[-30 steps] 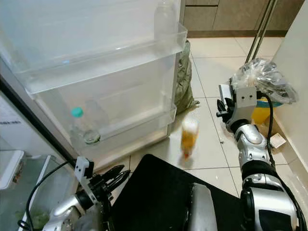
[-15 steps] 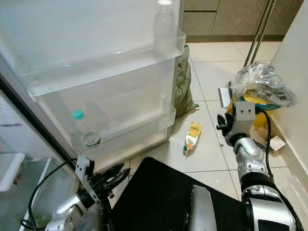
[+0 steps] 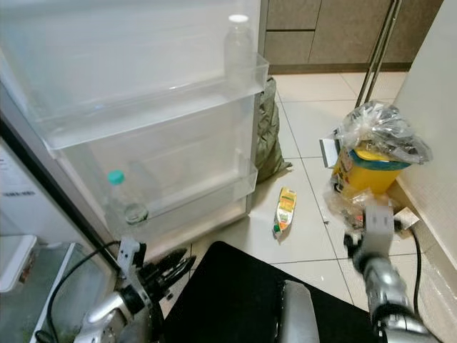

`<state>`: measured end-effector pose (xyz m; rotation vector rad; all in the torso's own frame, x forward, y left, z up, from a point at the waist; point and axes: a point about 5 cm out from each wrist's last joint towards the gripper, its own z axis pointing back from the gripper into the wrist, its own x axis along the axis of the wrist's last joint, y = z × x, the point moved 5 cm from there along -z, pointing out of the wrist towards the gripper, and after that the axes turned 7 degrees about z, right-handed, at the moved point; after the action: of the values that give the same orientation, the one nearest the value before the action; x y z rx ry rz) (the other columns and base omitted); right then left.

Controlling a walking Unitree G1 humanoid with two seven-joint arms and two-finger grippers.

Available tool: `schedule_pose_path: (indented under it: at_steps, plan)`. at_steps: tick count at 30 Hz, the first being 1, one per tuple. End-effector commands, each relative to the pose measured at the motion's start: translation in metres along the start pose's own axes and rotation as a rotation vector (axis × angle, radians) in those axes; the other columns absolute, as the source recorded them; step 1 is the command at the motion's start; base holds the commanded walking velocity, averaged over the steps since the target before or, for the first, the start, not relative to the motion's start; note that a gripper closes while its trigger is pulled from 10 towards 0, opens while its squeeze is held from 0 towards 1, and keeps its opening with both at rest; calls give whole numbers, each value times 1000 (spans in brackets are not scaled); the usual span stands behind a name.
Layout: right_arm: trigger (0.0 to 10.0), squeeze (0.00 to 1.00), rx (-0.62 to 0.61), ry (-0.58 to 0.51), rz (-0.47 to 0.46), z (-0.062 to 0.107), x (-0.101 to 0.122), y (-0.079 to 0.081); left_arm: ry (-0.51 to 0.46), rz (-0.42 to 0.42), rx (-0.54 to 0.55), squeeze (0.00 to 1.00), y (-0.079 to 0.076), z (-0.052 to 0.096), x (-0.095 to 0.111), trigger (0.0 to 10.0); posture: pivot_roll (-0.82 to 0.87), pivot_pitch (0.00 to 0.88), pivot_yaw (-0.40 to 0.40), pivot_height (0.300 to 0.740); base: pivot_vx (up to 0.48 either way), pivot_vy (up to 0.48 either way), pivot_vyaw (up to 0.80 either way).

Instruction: Restocking fridge

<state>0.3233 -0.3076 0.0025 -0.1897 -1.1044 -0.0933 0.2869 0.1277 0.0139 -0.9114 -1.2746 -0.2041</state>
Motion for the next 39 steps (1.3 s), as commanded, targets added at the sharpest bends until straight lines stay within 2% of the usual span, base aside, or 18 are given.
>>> schedule_pose_path:
  at_steps: [1, 4, 5, 8, 10, 12, 13, 15, 17, 18, 19, 22, 24, 25, 28, 31, 35, 39]
  plan:
    - [10000, 1000, -10, 63, -8, 4, -19, 0, 21, 22, 51, 0, 5, 8, -12, 10000, -31, 94, -32, 450, 0, 0, 0]
    - [10000, 1000, -20, 126, 7, 10, -40, 0, 26, 46, 112, 0, 13, 15, -17, 10000, -30, 91, -34, 450, 0, 0, 0]
    - [10000, 1000, -20, 126, 7, 10, -40, 0, 26, 46, 112, 0, 13, 15, -17, 10000, -30, 91, -34, 450, 0, 0, 0]
    - [10000, 1000, -27, 242, 15, 25, -79, 2, 32, 119, 286, 0, 34, 38, -31, 10000, -24, 85, -37, 450, 0, 0, 0]
    - [10000, 1000, -27, 289, 15, 33, -96, 4, 39, 160, 364, 0, 41, 52, -40, 10000, -23, 85, -36, 450, 0, 0, 0]
    - [10000, 1000, -26, 302, 13, 35, -100, 5, 44, 172, 386, 0, 43, 57, -43, 10000, -23, 85, -36, 450, 0, 0, 0]
    - [10000, 1000, -28, 344, 7, 42, -114, 7, 60, 207, 447, 0, 47, 69, -53, 10000, -20, 79, -37, 450, 0, 0, 0]
    - [10000, 1000, -29, 377, 3, 48, -124, 8, 77, 233, 496, 0, 50, 79, -61, 10000, -18, 77, -38, 450, 0, 0, 0]
    - [10000, 1000, -22, 390, -6, 50, -128, 10, 87, 246, 520, 0, 50, 84, -66, 10000, -17, 75, -38, 450, 0, 0, 0]
    - [10000, 886, -3, 431, 12, 55, -139, 15, 124, 275, 587, 0, 52, 96, -79, 10000, -17, 74, -39, 450, 0, 0, 0]
    - [10000, 0, 1, 449, 9, 59, -145, 17, 147, 290, 622, 0, 52, 103, -86, 10000, -20, 71, -36, 450, 0, 0, 0]
    - [10000, 0, 9, 469, 16, 62, -150, 19, 165, 307, 650, 0, 51, 108, -93, 10000, -20, 71, -35, 450, 0, 0, 0]
    - [10000, 0, 25, 498, 12, 68, -160, 23, 211, 338, 700, 0, 48, 120, -107, 10000, -20, 69, -36, 450, 0, 0, 0]
    - [10000, 0, 25, 498, 12, 68, -160, 23, 211, 338, 700, 0, 48, 120, -107, 10000, -20, 69, -36, 450, 0, 0, 0]
    - [10000, 0, 36, 529, 14, 77, -172, 27, 279, 379, 761, 0, 42, 136, -127, 10000, -23, 66, -36, 465, 0, 0, 0]
    - [10000, 0, 42, 548, 19, 82, -178, 28, 314, 397, 785, 0, 37, 142, -136, 10000, -25, 63, -37, 480, 0, 0, 0]
    - [10000, 0, 49, 566, 34, 86, -183, 29, 330, 398, 788, 0, 35, 141, -140, 10000, -28, 57, -35, 495, 0, 0, 0]
    - [10000, 0, 54, 575, 43, 87, -185, 29, 326, 389, 781, 0, 37, 135, -137, 10000, -29, 49, -35, 515, 0, 0, 0]
